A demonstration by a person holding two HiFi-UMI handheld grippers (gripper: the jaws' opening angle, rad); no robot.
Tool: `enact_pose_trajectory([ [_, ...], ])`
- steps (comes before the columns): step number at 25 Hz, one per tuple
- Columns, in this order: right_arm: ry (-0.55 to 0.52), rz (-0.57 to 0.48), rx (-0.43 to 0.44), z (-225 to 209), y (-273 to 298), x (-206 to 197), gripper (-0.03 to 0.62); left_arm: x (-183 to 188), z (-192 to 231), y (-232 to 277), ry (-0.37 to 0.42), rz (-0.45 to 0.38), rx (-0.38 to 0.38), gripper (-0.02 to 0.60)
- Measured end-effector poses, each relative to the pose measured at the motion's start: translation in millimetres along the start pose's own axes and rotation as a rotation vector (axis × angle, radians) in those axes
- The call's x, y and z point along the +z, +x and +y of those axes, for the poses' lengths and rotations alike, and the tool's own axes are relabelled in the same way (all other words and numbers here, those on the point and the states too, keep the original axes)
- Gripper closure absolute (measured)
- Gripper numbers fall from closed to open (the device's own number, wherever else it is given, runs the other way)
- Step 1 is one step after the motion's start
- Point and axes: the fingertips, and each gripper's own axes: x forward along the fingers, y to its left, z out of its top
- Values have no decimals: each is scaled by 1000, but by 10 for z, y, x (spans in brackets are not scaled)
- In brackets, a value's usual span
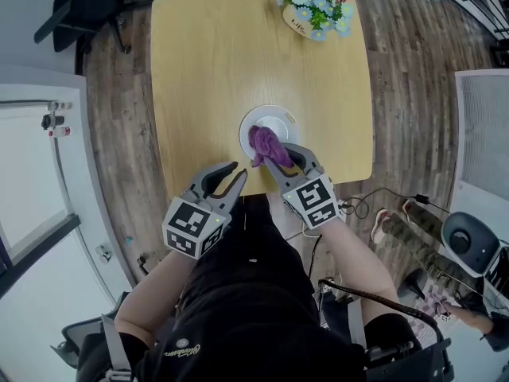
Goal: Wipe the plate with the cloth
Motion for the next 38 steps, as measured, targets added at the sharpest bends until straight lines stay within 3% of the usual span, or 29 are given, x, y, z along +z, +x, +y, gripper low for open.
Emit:
enact_pose_trajectory([
  [9,32,5,72,368,-235,-144,465,-4,-49,66,6,7,-17,502],
  [16,36,-125,-109,-494,-276,440,465,1,-85,53,9,10,-20,502],
  [20,25,-114,-153,-748,-162,516,465,-35,-104,37,3,14,-19,502],
  [27,13,-39,-98,-459,-20,211,465,-66,-95,15,5,16,-16,502],
  [38,65,20,45,267,-278,-224,465,-34,-65,90,3,13,-22,502],
])
